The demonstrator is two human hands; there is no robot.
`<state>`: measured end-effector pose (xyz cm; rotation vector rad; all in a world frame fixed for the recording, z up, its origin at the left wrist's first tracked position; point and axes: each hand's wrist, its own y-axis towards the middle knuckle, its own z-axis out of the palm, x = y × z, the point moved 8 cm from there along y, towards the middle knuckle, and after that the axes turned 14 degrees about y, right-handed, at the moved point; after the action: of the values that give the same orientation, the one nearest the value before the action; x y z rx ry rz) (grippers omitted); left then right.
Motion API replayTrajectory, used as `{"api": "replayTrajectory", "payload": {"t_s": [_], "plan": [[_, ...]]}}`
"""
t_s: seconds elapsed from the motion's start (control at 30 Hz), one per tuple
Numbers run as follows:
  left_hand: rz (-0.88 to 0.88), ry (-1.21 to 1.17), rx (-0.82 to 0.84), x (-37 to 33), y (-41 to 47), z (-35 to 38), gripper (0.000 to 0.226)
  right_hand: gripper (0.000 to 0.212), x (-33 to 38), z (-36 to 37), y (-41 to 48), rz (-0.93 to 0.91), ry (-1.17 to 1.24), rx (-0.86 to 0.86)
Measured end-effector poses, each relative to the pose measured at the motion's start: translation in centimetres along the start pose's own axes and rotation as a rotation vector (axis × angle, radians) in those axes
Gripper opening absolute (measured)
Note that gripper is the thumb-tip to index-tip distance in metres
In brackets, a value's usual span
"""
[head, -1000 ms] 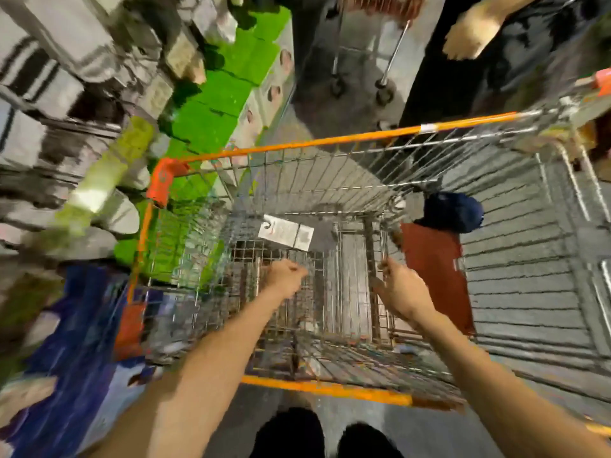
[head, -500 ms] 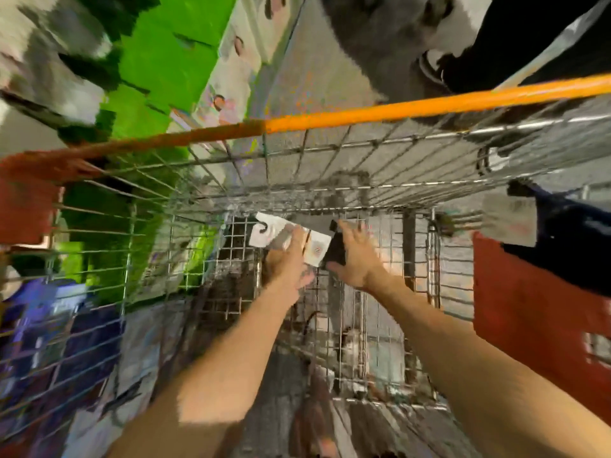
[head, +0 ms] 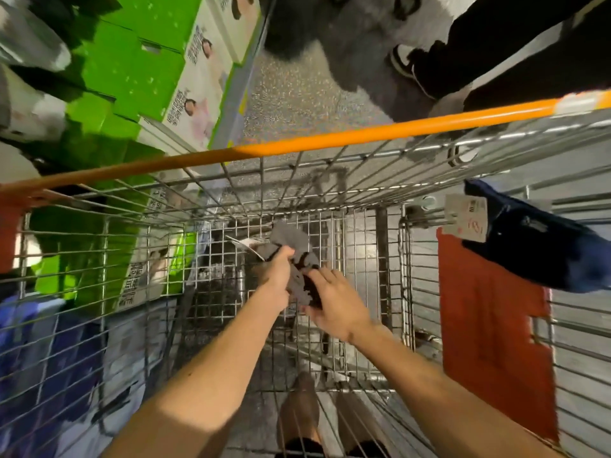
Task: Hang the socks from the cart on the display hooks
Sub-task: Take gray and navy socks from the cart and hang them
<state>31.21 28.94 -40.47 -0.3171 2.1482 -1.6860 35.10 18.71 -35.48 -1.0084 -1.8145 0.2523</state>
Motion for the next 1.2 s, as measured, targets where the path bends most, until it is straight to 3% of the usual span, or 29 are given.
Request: {"api": "replayTrajectory", "payload": {"t_s": [0.03,0.1,0.17,0.23,0.37,0.47,0.53,0.63,0.73,0.8,0.87,0.97,1.1,1.2], "plan": [[0.02,0.009,-0.004,-0.1,-0.2,-0.5,0.028,0.062,0.1,-0.6,-1.0,0.028,0.042,0.002],[0.053,0.046,0.016,-0.2,-0.9,-1.1,0.053,0.061,1.2,-3.7,-3.6,0.006,0.071,-0.146],[0.095,0.095,0.025,-0.9,-1.8,-1.3,0.076,0.048,2.6,-9.0,-7.4,-0.091,0.048,-0.469],[0.115,0.102,0.002,-1.0,-2.6,-1.7,0.084,0.035,3.4,-14.6,-11.9,-0.141,-0.075,-0.783],[0.16,0.11,-0.182,-1.4,-4.4,-3.2,0.096,0.054,2.0,-23.0,-18.2,0.112,-0.376,-1.18],[0.21,0.315,-0.15,-1.8,-10.5,-1.3,0.09,0.084,-0.7,-25.1,-18.7,0.357,-0.342,-1.047],[0.22,0.398,0.014,-0.8,-12.9,1.5,0.09,0.094,-2.5,-24.9,-18.0,0.521,-0.286,-0.858],[0.212,0.316,0.209,-0.5,-15.5,4.6,0.104,0.059,-3.9,-24.2,-17.0,0.654,-0.275,-0.705],[0.196,0.264,0.308,-1.9,-17.7,6.3,0.088,0.038,-3.8,-23.9,-16.4,0.611,-0.232,-0.648],[0.236,0.234,0.369,-2.6,-18.5,7.2,0.04,0.038,-3.5,-23.6,-16.2,0.515,-0.101,-0.632],[0.235,0.219,0.42,-2.6,-19.1,7.3,0.008,0.033,-3.4,-23.2,-16.7,0.45,0.265,-0.652],[0.195,0.138,0.532,-2.3,-20.4,6.9,0.008,0.05,-2.2,-22.0,-18.4,0.368,0.898,-0.687],[0.185,0.039,0.641,-2.0,-23.6,5.1,0.04,0.013,1.7,-20.2,-20.0,0.198,1.236,-0.493],[0.291,-0.076,0.712,-3.1,-27.6,3.0,0.033,0.03,4.2,-19.7,-20.5,0.137,1.294,-0.42]]}}
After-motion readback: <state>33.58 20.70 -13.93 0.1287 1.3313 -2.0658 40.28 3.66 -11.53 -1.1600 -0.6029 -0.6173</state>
